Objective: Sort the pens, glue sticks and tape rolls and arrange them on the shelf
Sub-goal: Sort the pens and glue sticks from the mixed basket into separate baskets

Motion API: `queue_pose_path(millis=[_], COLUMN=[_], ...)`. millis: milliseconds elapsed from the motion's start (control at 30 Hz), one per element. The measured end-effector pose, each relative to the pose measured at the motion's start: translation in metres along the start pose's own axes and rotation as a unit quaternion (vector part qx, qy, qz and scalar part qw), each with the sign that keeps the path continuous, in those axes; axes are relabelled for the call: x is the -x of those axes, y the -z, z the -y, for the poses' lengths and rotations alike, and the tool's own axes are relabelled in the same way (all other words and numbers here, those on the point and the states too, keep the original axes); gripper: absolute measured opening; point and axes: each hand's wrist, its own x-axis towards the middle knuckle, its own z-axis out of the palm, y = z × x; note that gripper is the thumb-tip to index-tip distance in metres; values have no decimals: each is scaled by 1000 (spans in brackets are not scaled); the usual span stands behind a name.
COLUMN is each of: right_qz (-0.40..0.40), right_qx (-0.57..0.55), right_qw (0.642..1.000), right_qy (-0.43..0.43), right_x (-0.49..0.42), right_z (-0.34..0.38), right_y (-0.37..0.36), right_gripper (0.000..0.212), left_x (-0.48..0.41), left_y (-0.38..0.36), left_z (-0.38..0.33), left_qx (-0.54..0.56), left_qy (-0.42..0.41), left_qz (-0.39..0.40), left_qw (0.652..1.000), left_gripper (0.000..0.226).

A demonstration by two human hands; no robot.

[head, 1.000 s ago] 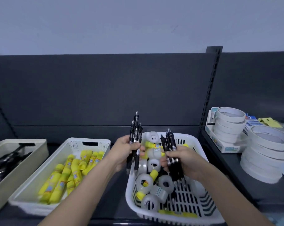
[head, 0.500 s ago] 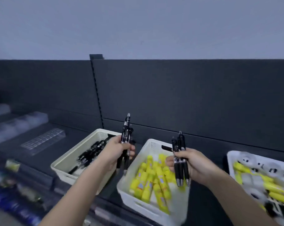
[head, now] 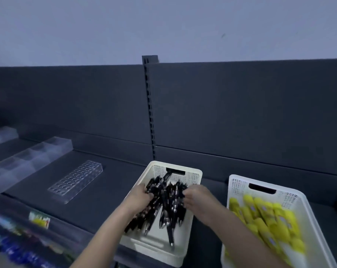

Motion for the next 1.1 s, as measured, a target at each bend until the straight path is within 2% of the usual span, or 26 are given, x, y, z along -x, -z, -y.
queue_pose_path(millis=[67, 100, 133, 200, 267, 367, 467, 533, 700, 833, 1033, 1100], right_qz=[-18, -23, -26, -74, -144, -191, -220, -243, -292, -331, -364, -350], right_qx=[-8, -14, -4, 105, 262, 471, 553, 576, 587, 567, 527, 513], right_qw=[999, 999, 997, 985, 944, 844, 788, 766, 744, 747, 766, 783], right_qy=[29, 47, 67, 112, 141, 171, 161, 147, 126, 104, 49, 19], right_x=[7, 11, 15, 27, 35, 51, 65, 76, 113, 151, 212, 227], right_z=[5, 4, 3, -1, -9, -19, -30, -38, -58, -78, -109, -121], right_y=[7, 13, 20, 33, 51, 76, 107, 133, 200, 264, 380, 415], right_gripper=[15, 11, 20, 17, 28, 42, 41, 41, 42, 51, 35, 24], left_x=[-1, -4, -5, -6, -9, -6, 2, 8, 27, 55, 110, 129], left_y=[0, 0, -1, -7, -20, -49, -84, -108, -172, -232, -334, -365], left_z=[-2, -1, -3, -8, -13, -28, -50, -63, -99, -129, -184, -194], left_qx=[-5, -21, -44, -92, -121, -174, -201, -226, -271, -262, -245, -260], left_qy=[-23, -36, -48, -68, -88, -141, -201, -236, -298, -340, -410, -398], left_qz=[-4, -4, -6, -6, 7, 26, 37, 41, 71, 99, 102, 126], left_qw=[1000, 999, 998, 993, 989, 974, 958, 944, 913, 898, 873, 871], left_gripper=[14, 24, 32, 40, 43, 42, 41, 40, 44, 45, 40, 38])
